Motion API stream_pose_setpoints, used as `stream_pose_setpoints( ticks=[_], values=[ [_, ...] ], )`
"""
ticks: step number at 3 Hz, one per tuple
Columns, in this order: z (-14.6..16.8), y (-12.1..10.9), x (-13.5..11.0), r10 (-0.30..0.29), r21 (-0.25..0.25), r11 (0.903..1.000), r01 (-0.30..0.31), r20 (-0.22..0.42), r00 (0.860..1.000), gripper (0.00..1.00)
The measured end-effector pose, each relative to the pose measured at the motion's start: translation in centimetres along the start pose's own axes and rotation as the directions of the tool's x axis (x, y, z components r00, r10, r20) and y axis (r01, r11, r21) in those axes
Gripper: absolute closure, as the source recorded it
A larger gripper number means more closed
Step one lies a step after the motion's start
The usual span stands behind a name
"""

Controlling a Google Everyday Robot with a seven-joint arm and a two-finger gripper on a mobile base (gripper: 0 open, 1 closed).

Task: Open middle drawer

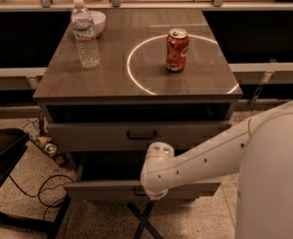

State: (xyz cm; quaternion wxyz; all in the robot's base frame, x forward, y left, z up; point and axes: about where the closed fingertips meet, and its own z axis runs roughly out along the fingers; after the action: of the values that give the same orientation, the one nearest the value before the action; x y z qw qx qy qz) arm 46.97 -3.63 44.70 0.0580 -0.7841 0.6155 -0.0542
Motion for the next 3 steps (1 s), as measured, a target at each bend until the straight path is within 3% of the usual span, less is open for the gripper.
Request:
stream_pose_setpoints(
  ticks=[1, 3],
  values=[
    [-4.3, -0.8, 1.6, -0.008, -0.014, 0.9999, 0.008, -0.019, 1.0, 1.0],
    [-8.0, -1.6, 3.5, -0.017, -0.018, 0.9997, 0.016, -0.031, 0.999, 1.0]
  ],
)
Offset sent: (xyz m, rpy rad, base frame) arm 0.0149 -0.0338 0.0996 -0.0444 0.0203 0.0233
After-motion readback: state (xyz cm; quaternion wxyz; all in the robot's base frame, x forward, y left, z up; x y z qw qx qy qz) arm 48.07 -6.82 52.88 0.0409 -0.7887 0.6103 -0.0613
